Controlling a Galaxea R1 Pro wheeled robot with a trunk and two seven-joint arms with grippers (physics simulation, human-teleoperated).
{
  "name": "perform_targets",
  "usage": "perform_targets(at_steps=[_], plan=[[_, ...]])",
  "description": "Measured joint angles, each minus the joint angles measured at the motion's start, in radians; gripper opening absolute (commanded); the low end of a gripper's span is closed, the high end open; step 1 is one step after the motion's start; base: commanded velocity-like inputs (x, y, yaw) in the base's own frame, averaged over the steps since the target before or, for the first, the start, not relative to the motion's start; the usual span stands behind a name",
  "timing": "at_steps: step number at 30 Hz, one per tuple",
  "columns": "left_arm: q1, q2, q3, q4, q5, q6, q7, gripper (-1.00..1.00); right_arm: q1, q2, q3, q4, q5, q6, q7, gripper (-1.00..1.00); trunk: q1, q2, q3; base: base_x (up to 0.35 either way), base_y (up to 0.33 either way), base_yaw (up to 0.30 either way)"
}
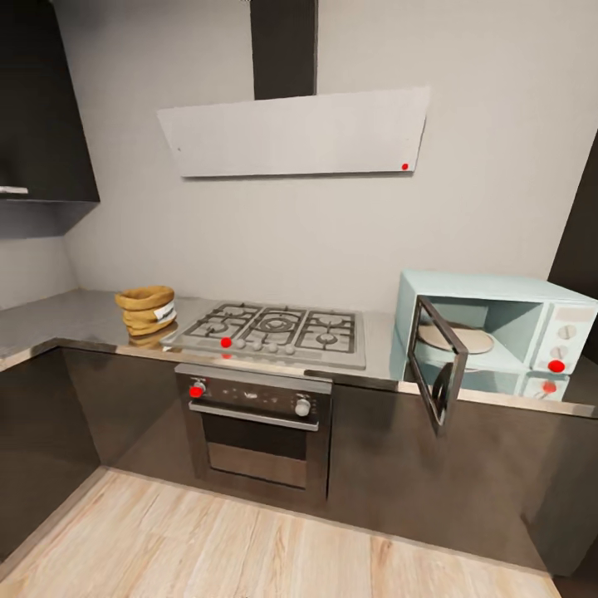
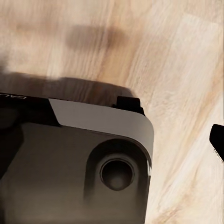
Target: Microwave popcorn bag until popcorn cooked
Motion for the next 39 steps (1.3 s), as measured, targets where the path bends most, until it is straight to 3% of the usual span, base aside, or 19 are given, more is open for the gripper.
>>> perform_targets(at_steps=[39], plan=[[0.000, 0.002, 0.003, 0.002, 0.002, 0.000, 0.006, 1.00, 0.001, 0.005, 0.000, 0.000, 0.004, -0.007, 0.001, 1.00, 0.000, 0.000, 0.008, 0.000, 0.000, 0.283]])
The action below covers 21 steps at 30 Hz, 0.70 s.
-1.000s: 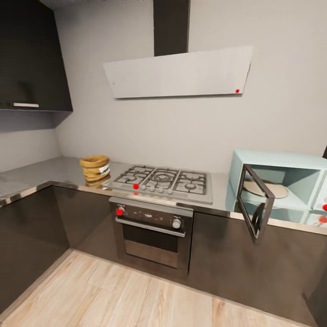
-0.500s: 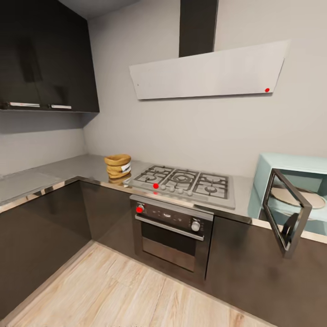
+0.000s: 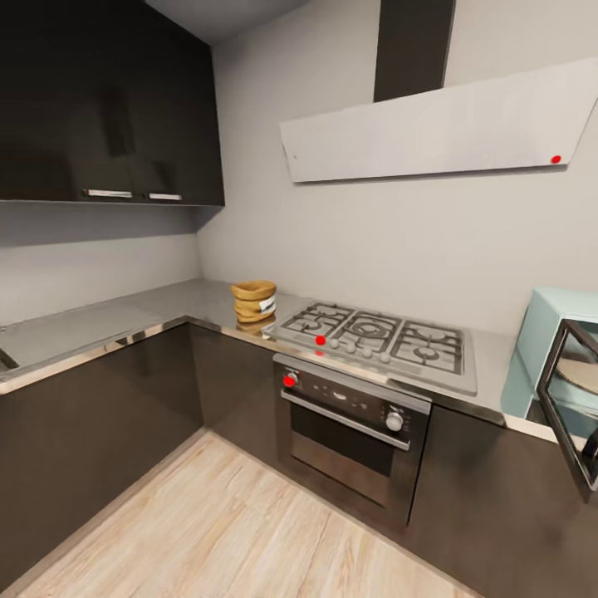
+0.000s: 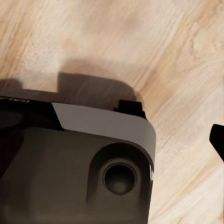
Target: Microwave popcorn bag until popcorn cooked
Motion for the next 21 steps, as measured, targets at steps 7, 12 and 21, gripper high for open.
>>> perform_targets(at_steps=[7, 12, 21], plan=[[0.000, 0.000, 0.000, 0.000, 0.000, 0.000, 0.000, 1.00, 0.000, -0.001, 0.000, 0.000, -0.001, 0.000, 0.000, 1.00, 0.000, 0.000, 0.000, 0.000, 0.000, 0.177], [0.000, 0.000, 0.000, 0.000, 0.000, 0.000, 0.000, 1.00, -0.001, -0.007, 0.001, -0.001, 0.000, 0.007, 0.001, 1.00, 0.000, 0.000, 0.000, 0.000, 0.000, 0.006], [0.000, 0.000, 0.000, 0.000, 0.000, 0.000, -0.001, 1.00, -0.001, -0.007, 0.005, -0.002, 0.005, -0.001, 0.007, 1.00, 0.000, 0.000, 0.000, 0.000, 0.000, 0.000]])
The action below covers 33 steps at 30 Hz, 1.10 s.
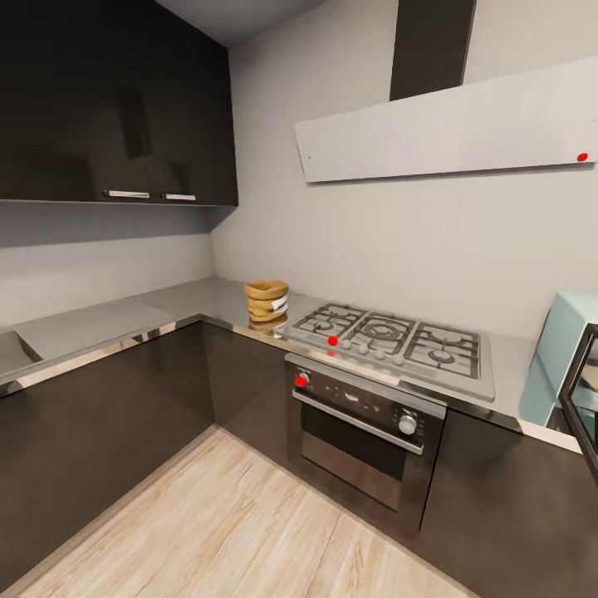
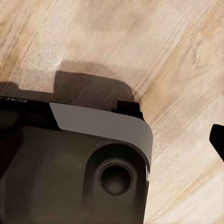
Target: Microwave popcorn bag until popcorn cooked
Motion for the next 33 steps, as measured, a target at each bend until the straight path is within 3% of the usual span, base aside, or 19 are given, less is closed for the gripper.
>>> perform_targets(at_steps=[7, 28, 30, 31, 32, 33], plan=[[0.000, 0.000, 0.000, 0.000, 0.000, 0.000, 0.000, 1.00, 0.000, 0.002, 0.002, 0.000, 0.001, 0.010, -0.003, 1.00, 0.000, 0.000, 0.000, 0.000, 0.000, 0.060], [0.000, 0.001, 0.001, 0.001, 0.001, 0.000, 0.001, 1.00, 0.000, 0.011, 0.004, 0.000, 0.002, 0.010, -0.006, 1.00, 0.000, 0.000, 0.000, 0.000, 0.000, 0.265], [0.000, 0.002, 0.001, 0.001, 0.026, 0.000, 0.001, 1.00, 0.000, 0.013, 0.005, 0.000, 0.002, 0.009, -0.006, 1.00, 0.000, 0.000, 0.000, 0.000, 0.000, 0.270], [0.000, 0.002, 0.001, 0.001, 0.052, 0.000, 0.001, 1.00, 0.000, 0.013, 0.005, 0.000, 0.003, 0.009, -0.006, 1.00, 0.000, 0.000, 0.000, 0.000, 0.000, 0.270], [0.000, 0.003, -0.001, 0.002, 0.101, 0.000, 0.001, 1.00, 0.000, 0.013, 0.005, 0.000, 0.003, 0.009, -0.006, 1.00, 0.000, 0.000, 0.000, 0.000, 0.000, 0.270], [0.000, 0.003, -0.001, 0.003, 0.117, 0.000, 0.000, 1.00, 0.000, 0.013, 0.005, 0.000, 0.003, 0.009, -0.006, 1.00, 0.000, 0.000, 0.000, 0.000, 0.000, 0.270]])
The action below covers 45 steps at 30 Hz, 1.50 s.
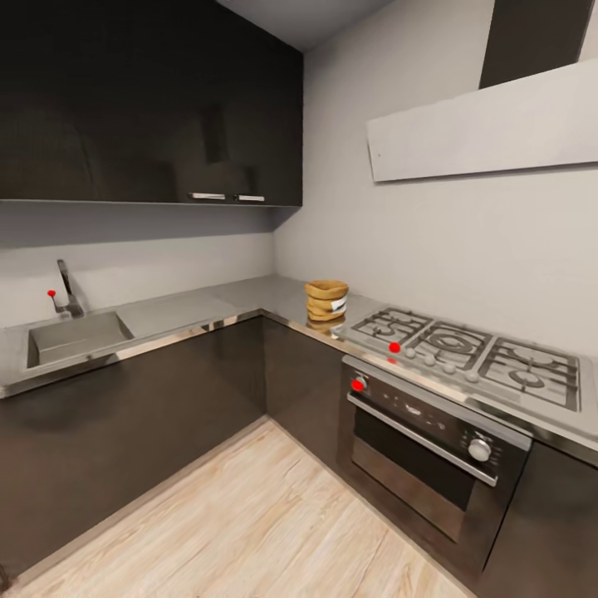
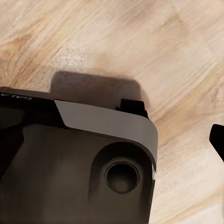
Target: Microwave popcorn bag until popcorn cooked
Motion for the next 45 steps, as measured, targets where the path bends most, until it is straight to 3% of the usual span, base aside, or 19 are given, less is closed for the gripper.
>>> perform_targets(at_steps=[7, 18, 45], plan=[[0.000, -0.001, -0.001, 0.003, 0.017, 0.000, 0.000, 1.00, 0.000, 0.000, 0.000, 0.000, 0.001, 0.000, 0.000, 1.00, 0.000, 0.000, 0.000, 0.000, 0.000, 0.252], [0.000, -0.001, -0.003, 0.004, 0.019, 0.002, -0.003, 1.00, 0.000, -0.004, 0.000, 0.000, 0.001, -0.009, 0.000, 1.00, 0.000, 0.000, 0.000, 0.009, 0.004, 0.019], [0.000, 0.000, -0.014, 0.007, 0.007, 0.007, -0.009, 1.00, 0.000, -0.005, 0.000, 0.000, 0.004, -0.004, 0.003, 1.00, -0.001, 0.000, 0.000, 0.252, 0.199, 0.000]])
